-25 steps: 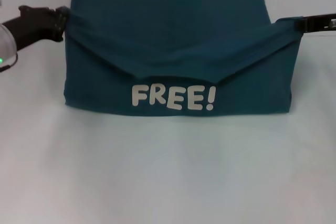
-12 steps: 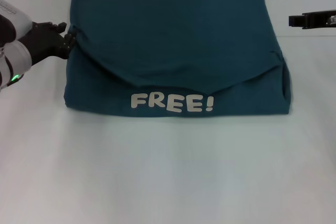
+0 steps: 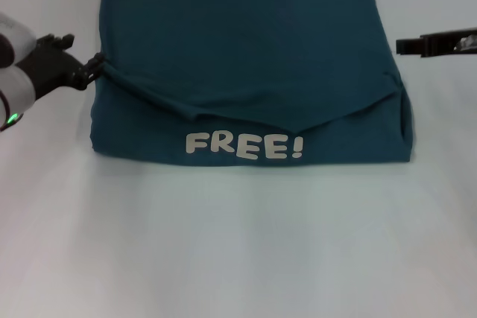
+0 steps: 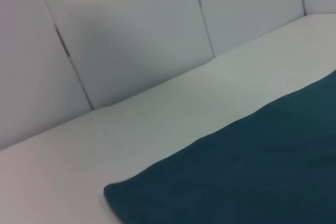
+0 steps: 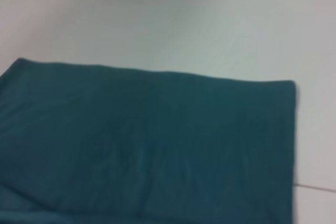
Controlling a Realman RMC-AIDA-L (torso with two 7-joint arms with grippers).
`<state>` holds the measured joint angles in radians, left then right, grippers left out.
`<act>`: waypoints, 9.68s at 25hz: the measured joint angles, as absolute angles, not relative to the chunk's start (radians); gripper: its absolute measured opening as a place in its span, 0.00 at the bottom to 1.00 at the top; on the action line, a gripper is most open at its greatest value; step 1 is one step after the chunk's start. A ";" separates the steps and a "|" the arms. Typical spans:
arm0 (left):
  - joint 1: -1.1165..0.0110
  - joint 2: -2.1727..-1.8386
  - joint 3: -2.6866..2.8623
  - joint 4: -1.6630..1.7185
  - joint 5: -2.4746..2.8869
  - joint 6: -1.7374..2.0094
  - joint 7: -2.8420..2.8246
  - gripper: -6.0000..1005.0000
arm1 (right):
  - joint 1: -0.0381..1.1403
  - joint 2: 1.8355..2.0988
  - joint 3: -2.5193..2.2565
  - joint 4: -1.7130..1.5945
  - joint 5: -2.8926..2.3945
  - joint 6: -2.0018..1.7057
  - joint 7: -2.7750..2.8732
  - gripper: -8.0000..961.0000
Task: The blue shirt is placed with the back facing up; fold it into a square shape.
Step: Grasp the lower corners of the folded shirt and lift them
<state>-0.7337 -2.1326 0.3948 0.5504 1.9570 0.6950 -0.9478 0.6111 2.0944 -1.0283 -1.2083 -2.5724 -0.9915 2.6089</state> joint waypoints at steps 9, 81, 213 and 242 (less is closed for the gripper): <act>-0.547 -2.141 0.710 0.841 2.007 0.870 -1.515 0.58 | 0.578 2.094 -1.056 -1.203 -2.495 -0.965 2.567 0.65; -0.656 -2.034 0.620 0.646 2.409 0.987 -1.754 0.53 | 0.577 2.092 -1.025 -0.950 -2.353 -0.820 2.335 0.65; -0.640 -2.069 0.640 0.628 2.408 0.978 -1.754 0.06 | 0.671 2.087 -1.059 -0.839 -2.692 -0.951 2.669 0.04; -0.398 -2.163 0.637 0.926 2.345 1.275 -1.713 0.06 | 0.123 2.102 -1.496 -1.454 -2.569 -0.997 2.771 0.03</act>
<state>-0.3977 -2.1633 0.6373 0.9264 2.3452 1.2750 -1.7135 0.1232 2.1016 -1.4965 -1.4543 -2.5690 -0.9966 2.7714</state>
